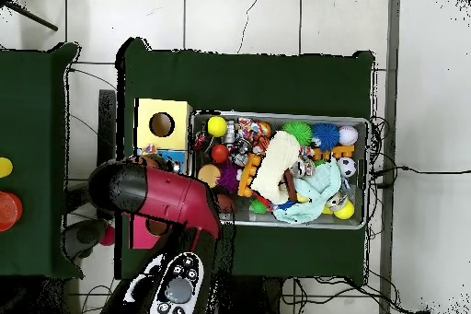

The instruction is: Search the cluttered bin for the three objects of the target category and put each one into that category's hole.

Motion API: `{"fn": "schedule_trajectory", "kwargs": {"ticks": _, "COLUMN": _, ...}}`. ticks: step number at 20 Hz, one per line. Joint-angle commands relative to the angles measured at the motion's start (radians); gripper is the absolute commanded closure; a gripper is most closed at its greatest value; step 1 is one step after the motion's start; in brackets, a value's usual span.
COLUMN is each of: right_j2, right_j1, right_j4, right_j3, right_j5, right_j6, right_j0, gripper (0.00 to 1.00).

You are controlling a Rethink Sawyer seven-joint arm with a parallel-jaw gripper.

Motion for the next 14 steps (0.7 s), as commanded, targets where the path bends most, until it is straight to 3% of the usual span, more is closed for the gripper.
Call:
{"fn": "schedule_trajectory", "kwargs": {"ticks": 1, "right_j2": 0.082, "right_j1": 0.037, "right_j4": -0.057, "right_j3": 0.027, "right_j5": 0.044, "right_j6": 0.149, "right_j0": -0.016, "gripper": 0.00}}
{"fn": "schedule_trajectory", "kwargs": {"ticks": 14, "right_j2": 0.095, "right_j1": 0.036, "right_j4": -0.060, "right_j3": 0.031, "right_j5": 0.030, "right_j6": 0.132, "right_j0": -0.027, "gripper": 0.00}}
